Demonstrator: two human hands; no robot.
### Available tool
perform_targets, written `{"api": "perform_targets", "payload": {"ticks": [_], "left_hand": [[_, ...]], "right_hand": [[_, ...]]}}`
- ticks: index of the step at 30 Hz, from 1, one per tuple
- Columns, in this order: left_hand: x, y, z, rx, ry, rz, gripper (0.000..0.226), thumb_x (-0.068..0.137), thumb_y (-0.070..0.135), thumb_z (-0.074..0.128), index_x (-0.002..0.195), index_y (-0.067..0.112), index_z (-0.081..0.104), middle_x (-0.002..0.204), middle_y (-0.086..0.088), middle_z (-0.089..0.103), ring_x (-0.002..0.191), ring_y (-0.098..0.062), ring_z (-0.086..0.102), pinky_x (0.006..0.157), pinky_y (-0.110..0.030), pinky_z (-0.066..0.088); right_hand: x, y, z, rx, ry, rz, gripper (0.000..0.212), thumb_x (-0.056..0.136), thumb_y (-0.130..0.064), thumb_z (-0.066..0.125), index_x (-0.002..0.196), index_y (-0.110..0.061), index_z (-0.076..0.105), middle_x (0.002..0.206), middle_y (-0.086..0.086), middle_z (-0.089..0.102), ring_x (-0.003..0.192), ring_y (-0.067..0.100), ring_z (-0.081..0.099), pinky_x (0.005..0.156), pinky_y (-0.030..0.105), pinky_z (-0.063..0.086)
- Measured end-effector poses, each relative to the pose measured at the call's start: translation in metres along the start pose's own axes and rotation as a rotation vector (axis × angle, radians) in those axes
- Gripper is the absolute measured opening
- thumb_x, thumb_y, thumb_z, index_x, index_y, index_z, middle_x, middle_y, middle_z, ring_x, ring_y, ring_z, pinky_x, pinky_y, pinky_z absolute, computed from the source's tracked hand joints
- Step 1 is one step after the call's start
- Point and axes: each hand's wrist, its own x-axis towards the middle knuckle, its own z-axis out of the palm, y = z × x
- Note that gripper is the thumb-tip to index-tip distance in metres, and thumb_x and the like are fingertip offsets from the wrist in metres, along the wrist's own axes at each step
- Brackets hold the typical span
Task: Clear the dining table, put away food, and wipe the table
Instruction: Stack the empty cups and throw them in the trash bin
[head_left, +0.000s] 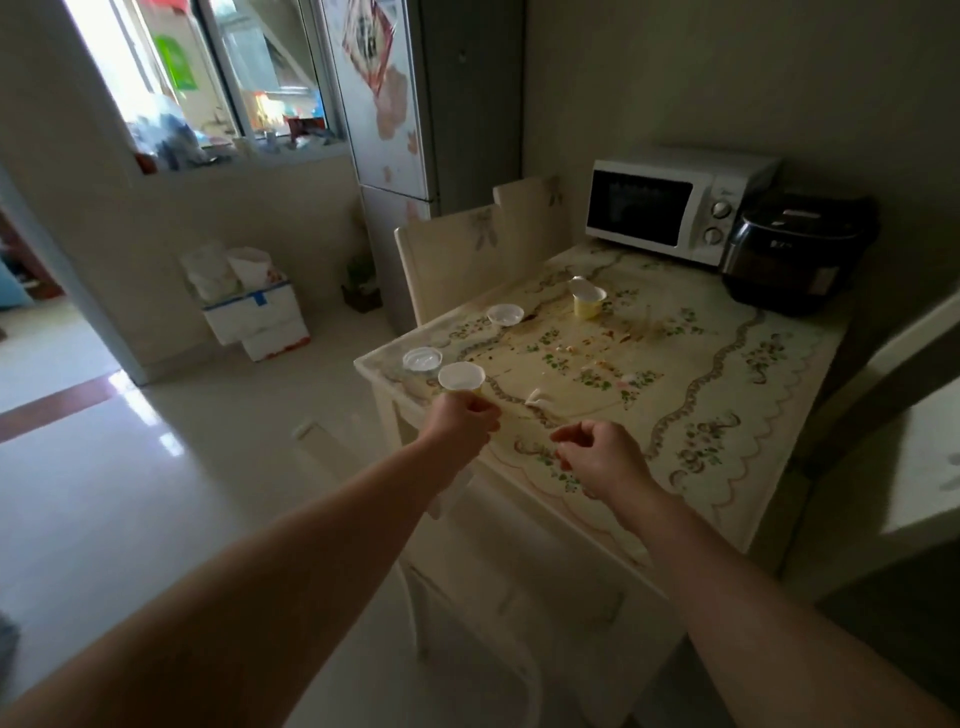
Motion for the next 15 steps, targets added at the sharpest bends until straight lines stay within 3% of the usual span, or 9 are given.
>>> {"api": "perform_targets", "payload": {"ticks": [2,4,8,15], "left_hand": [[0.018,-0.005,-0.029,0.087,-0.039,0.025,0.007,0.090,0.014,0.061,0.090,0.016,0.068,0.092,-0.007,0.067,0.077,-0.016,0.058,0.070,-0.029,0.049],[0.042,-0.010,-0.063,0.130,-0.058,0.057,0.011,0.089,0.014,0.062,0.082,0.021,0.066,0.094,-0.008,0.068,0.079,-0.017,0.059,0.069,-0.029,0.050],[0.094,-0.014,-0.142,0.039,-0.095,0.063,0.008,0.090,0.009,0.062,0.087,0.013,0.068,0.083,-0.006,0.066,0.068,-0.013,0.055,0.059,-0.023,0.046],[0.173,-0.028,-0.209,0.033,-0.187,0.017,0.008,0.091,0.015,0.061,0.095,0.011,0.067,0.088,-0.005,0.068,0.072,-0.012,0.057,0.063,-0.024,0.049]], "right_hand": [[0.012,-0.016,0.030,-0.023,0.007,0.015,0.021,0.090,-0.016,0.060,0.078,-0.033,0.058,0.092,-0.005,0.066,0.093,0.014,0.064,0.086,0.035,0.055],[0.028,-0.034,0.064,-0.042,0.014,0.045,0.019,0.089,-0.014,0.061,0.079,-0.031,0.059,0.094,-0.004,0.067,0.092,0.014,0.064,0.086,0.033,0.055],[0.065,-0.065,0.125,-0.070,0.109,0.166,0.020,0.085,-0.012,0.061,0.075,-0.028,0.062,0.094,0.000,0.070,0.089,0.017,0.065,0.084,0.035,0.055],[0.115,-0.093,0.208,-0.112,0.159,0.304,0.015,0.087,-0.014,0.057,0.079,-0.026,0.061,0.094,0.001,0.067,0.090,0.019,0.063,0.084,0.036,0.054]]}}
